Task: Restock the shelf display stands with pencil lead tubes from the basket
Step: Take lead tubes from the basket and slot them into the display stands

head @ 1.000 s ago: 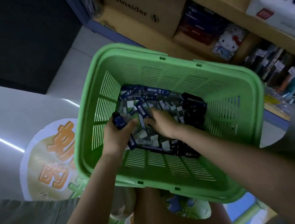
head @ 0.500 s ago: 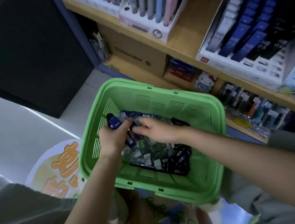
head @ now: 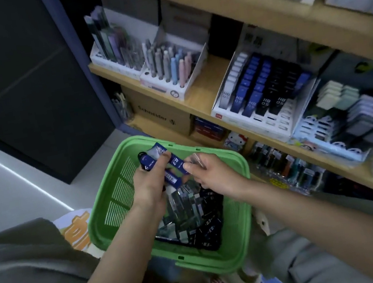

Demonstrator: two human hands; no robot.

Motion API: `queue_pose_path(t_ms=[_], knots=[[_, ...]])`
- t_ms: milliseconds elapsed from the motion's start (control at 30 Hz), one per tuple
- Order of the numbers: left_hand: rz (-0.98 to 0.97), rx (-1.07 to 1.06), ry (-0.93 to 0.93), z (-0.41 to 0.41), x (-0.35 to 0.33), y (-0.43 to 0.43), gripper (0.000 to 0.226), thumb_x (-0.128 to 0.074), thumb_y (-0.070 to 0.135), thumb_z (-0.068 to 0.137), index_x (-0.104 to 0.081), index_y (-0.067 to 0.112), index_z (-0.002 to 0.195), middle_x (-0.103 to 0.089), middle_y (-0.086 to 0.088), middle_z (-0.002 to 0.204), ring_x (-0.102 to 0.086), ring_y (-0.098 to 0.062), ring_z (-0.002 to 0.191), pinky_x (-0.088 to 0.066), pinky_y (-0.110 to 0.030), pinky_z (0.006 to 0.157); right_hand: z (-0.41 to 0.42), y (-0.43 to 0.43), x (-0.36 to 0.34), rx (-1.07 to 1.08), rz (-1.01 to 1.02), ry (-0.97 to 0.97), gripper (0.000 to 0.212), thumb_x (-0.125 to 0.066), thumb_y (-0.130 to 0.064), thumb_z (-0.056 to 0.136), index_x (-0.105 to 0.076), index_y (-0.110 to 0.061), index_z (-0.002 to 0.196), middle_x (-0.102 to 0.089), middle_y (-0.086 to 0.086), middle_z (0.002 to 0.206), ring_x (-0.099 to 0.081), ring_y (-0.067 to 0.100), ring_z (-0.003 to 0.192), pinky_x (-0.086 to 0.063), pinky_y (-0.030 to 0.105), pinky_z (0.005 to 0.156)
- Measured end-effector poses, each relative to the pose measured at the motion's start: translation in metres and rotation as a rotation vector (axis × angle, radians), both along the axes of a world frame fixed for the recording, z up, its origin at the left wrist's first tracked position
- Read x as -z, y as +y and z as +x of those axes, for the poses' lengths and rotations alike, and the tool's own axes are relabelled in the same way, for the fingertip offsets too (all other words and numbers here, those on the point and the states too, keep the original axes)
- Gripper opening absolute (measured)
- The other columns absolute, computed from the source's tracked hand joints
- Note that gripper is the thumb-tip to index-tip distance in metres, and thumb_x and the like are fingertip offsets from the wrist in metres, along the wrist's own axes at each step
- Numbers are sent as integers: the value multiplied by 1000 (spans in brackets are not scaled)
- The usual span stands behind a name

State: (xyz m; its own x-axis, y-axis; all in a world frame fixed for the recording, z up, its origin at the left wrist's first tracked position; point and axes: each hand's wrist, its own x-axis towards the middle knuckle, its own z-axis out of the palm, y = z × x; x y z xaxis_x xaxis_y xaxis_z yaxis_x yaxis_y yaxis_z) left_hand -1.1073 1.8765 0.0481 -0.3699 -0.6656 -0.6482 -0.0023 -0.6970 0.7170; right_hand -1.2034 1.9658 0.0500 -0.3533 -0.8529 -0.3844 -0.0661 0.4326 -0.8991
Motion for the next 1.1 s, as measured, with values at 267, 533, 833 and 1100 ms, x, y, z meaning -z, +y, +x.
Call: queue_pose_path(t_ms=[267,533,833,1100], knots=[[127,64,25,-26,-44,26,26,-69,19,84,-60,7,105,-58,-3,68,-55,-14,57,-43,-26,50,-25,33,-53,145,-19,79,16,-34,-27,103,-45,-21,94,-51,-3,81,-48,7,63,-44,23,62],[112,229,89,-59,-93,41,11,-66,16,86,-57,12,83,-60,3,46,-56,-8,39,-40,-26,46,-65,72,-126,44,-80,495,16,-54,-21,95,-68,-27,100,-58,-10,100,-52,-7,86,-37,6,76],[7,355,263,-78,-149,48,7,-66,10,84,-61,11,89,-66,0,53,-59,-7,41,-41,-26,53,-86,85,-222,294,-287,748,11,-71,-24,82,-64,-32,85,-67,-7,90,-63,9,82,-55,35,81],[32,359,370,-93,-174,41,13,-67,7,83,-61,11,94,-66,-10,80,-59,-18,66,-48,-30,61,-116,99,-269,652,-420,1083,16,-69,-20,86,-56,-29,91,-62,-10,84,-63,5,81,-53,23,76]])
